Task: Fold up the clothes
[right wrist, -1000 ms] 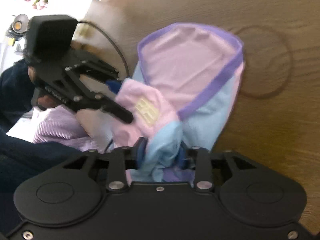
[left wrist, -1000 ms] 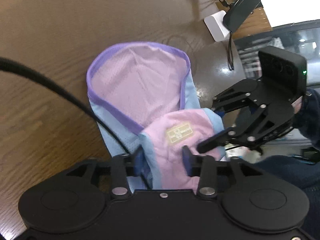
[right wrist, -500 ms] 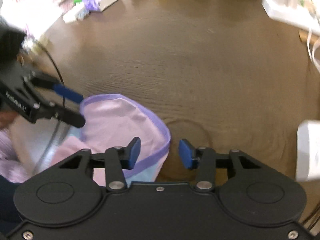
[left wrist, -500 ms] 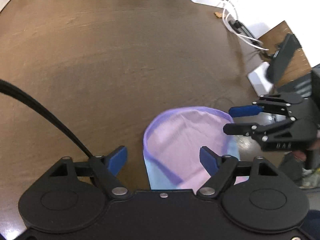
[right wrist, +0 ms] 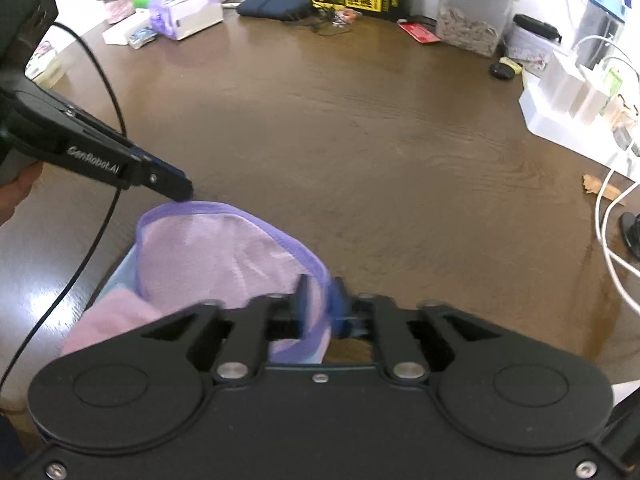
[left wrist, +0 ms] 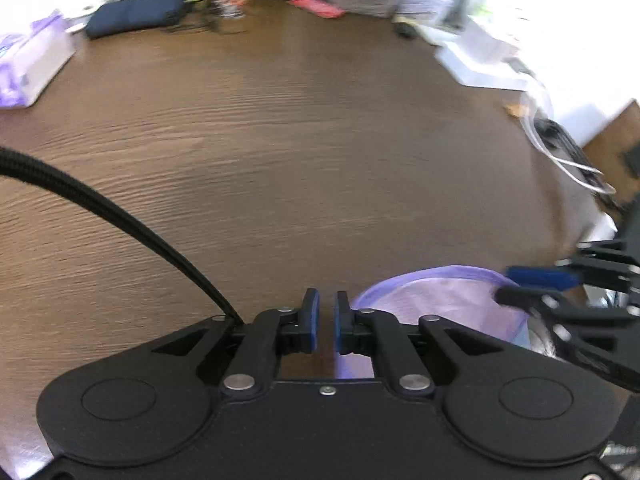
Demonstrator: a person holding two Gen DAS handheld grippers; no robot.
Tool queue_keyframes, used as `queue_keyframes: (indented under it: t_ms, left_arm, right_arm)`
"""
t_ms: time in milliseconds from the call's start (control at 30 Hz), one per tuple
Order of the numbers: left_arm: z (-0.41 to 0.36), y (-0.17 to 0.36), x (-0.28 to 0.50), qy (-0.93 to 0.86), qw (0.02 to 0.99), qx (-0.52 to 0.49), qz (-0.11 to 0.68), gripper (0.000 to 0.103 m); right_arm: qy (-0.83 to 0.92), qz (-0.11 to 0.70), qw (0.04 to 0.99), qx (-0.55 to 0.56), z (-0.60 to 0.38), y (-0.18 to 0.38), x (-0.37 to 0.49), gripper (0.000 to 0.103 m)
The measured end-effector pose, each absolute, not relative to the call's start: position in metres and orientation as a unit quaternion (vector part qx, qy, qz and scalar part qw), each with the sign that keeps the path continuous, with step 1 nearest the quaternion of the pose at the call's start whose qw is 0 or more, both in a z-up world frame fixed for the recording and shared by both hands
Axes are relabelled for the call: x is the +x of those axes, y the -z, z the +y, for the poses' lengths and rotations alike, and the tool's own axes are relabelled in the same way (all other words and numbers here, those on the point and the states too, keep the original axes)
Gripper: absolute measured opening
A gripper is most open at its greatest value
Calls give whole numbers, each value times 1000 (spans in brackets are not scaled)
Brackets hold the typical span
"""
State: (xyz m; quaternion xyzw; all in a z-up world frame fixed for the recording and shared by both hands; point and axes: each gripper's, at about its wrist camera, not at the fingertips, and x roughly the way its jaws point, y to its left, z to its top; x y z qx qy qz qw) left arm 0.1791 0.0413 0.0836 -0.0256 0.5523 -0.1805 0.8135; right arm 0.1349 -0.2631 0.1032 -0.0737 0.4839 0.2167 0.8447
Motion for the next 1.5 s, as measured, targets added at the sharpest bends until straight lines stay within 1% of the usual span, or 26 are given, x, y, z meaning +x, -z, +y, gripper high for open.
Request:
queue_keyframes:
  t_ms: [33, 67, 100, 200, 233, 333, 400, 467, 533, 633, 700, 833, 933, 1033, 1100, 1167, 1267, 1300, 1333, 1367, 1400, 1433, 1500]
  left_arm:
    - [48, -91, 173, 198, 814, -34, 546, 44]
    - [55, -99, 163, 221, 815, -43, 534, 52]
    - [62, -106, 153, 244, 815, -51, 523, 61]
    - [65, -110, 129, 316, 784, -72, 530, 64]
    - [63, -107, 121, 338, 770, -77, 536, 68]
    - [54, -95, 100, 391, 743, -76, 538, 69]
    - [53, -87, 99, 386, 739, -85, 545, 69]
    - [61, -77, 105, 368, 726, -154, 560, 69]
    - [69, -71, 112, 358, 712, -213, 565, 69]
    - [78, -67, 120, 342, 702, -273, 561, 69]
    - [84, -67, 124, 322, 709, -288, 557, 69]
    - [74, -72, 125, 300, 741, -197, 568, 69]
    - [64, -77, 124, 325, 739, -168, 566, 69]
    - [57, -77, 122, 341, 736, -144, 567, 69]
    - [54, -75, 122, 342, 731, -134, 575, 69]
    - [54, -74, 121, 344, 726, -131, 581, 67]
    - [57, -72, 118, 350, 720, -129, 585, 65]
    - [57, -71, 118, 349, 718, -129, 588, 60]
    - [55, -68, 119, 348, 715, -128, 593, 46]
    - [54, -66, 119, 347, 712, -128, 596, 37]
    - [53, -65, 120, 349, 708, -128, 601, 20]
    - [53, -63, 120, 352, 702, -130, 605, 16]
    - [53, -64, 119, 358, 701, -131, 603, 10]
  right_arm:
    - [-237, 482, 841, -59, -267, -110, 129, 57]
    - [-260, 488, 832, -40, -271, -112, 122, 70]
    - [-280, 498, 821, -20, -274, -112, 115, 71]
    - [-319, 524, 790, 21, -280, -108, 97, 71]
    - [-324, 530, 783, 27, -280, -103, 91, 70]
    - [-324, 547, 770, 52, -281, -88, 85, 68]
    - [-321, 554, 766, 65, -282, -82, 86, 67]
    - [-317, 559, 763, 78, -283, -76, 86, 62]
    - [-315, 561, 761, 86, -283, -73, 87, 60]
    - [-313, 561, 761, 92, -284, -70, 86, 60]
    - [-313, 561, 761, 94, -283, -70, 84, 60]
    - [-314, 560, 761, 92, -279, -67, 81, 60]
    - [-315, 559, 761, 92, -279, -67, 80, 59]
    - [-317, 558, 762, 89, -279, -67, 80, 49]
    - [-318, 556, 763, 85, -278, -67, 79, 45]
    - [-318, 554, 765, 81, -276, -67, 78, 40]
    - [-318, 552, 767, 79, -275, -67, 77, 36]
    - [-318, 551, 768, 78, -275, -67, 77, 35]
    - [-318, 550, 769, 77, -274, -67, 77, 32]
    - [-318, 548, 770, 76, -274, -67, 76, 29]
    - [-317, 547, 771, 75, -274, -67, 76, 26]
    - [-317, 546, 772, 76, -274, -68, 76, 19]
    - [-318, 544, 772, 80, -274, -71, 75, 17]
